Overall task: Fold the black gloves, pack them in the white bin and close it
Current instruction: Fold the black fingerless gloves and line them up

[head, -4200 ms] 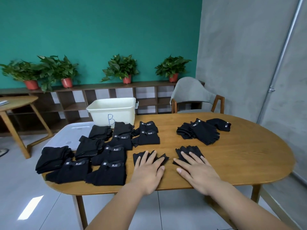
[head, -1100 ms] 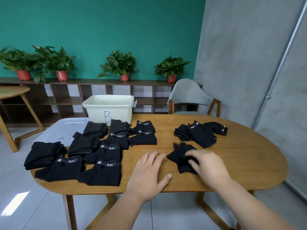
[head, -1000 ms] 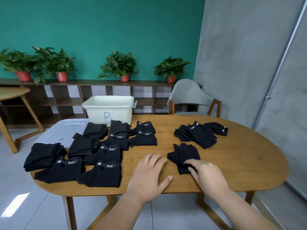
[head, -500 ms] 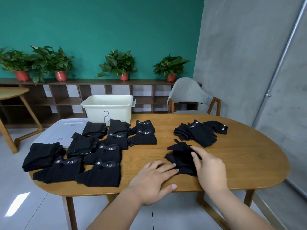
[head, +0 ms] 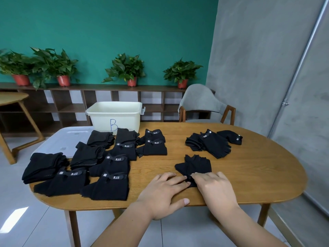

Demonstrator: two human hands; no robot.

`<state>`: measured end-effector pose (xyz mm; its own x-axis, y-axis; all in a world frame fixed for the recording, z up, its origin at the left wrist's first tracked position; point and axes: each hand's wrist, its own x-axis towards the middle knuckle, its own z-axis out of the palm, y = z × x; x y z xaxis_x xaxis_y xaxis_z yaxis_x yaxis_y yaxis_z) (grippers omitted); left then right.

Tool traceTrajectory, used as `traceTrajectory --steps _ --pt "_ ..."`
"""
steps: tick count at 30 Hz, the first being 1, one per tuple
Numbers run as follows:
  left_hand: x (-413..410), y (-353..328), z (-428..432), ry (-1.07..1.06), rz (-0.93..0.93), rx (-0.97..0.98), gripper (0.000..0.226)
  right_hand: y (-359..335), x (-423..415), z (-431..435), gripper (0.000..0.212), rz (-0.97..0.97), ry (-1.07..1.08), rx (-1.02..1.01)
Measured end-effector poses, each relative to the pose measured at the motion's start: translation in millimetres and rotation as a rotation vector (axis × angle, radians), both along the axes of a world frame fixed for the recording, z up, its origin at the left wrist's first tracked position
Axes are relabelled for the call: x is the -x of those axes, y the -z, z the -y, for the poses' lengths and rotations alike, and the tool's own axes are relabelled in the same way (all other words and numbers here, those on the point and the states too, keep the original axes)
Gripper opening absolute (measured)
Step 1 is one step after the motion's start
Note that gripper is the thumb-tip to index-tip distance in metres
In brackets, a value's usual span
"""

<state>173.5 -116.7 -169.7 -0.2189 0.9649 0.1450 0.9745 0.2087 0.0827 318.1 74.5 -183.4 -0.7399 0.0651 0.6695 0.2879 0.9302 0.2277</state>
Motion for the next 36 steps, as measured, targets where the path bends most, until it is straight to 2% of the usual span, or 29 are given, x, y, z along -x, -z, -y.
traceTrajectory --steps 3,4,7,8,10,12,13,16,18,22,27,33,36 --pt "-0.5 -0.2 -0.1 0.000 -0.004 0.001 0.071 -3.0 -1.4 -0.4 0.016 0.059 -0.046 0.034" --pt "-0.7 -0.2 -0.1 0.000 -0.010 -0.003 0.071 -7.8 -1.7 -0.1 0.016 0.057 -0.053 0.097" --pt "-0.9 -0.8 0.1 0.002 -0.026 -0.009 0.071 -25.2 1.7 1.4 0.029 -0.002 -0.041 0.465" --pt "-1.3 -1.1 0.4 0.002 -0.029 -0.011 0.071 -27.9 5.2 -0.6 0.037 0.035 -0.035 0.600" --pt "-2.0 -1.6 1.1 0.003 -0.025 -0.015 0.071 -29.7 12.7 -6.3 0.050 0.271 -0.013 0.723" --pt "-2.3 -1.3 1.9 0.002 -0.013 -0.012 0.071 -30.0 20.7 -13.7 0.052 0.520 0.022 0.718" --pt "-3.1 -1.2 2.3 0.001 -0.007 -0.013 0.071 -33.4 23.4 -16.7 0.049 0.556 0.037 0.728" --pt "-1.4 -2.6 1.6 -0.003 0.000 -0.026 0.071 -51.5 39.2 -21.8 0.040 0.401 0.085 0.753" --pt "-1.2 -2.8 0.7 0.004 0.001 -0.033 0.072 -54.4 50.5 -22.9 0.045 0.387 0.106 0.732" --pt "-0.2 0.9 1.1 0.003 0.020 -0.045 0.071 -38.2 65.1 -22.0 0.061 0.727 0.169 0.683" --pt "1.6 0.7 -1.8 -0.019 0.056 -0.070 0.070 -56.6 85.6 -26.3 0.066 0.850 0.270 0.658" --pt "1.1 -0.4 0.2 -0.074 0.174 -0.149 0.064 -31.5 82.8 -17.6 0.066 0.722 0.247 0.667" --pt "0.8 -1.5 -0.4 -0.131 0.201 -0.213 0.061 -33.0 84.7 -17.8 0.067 0.733 0.251 0.683"
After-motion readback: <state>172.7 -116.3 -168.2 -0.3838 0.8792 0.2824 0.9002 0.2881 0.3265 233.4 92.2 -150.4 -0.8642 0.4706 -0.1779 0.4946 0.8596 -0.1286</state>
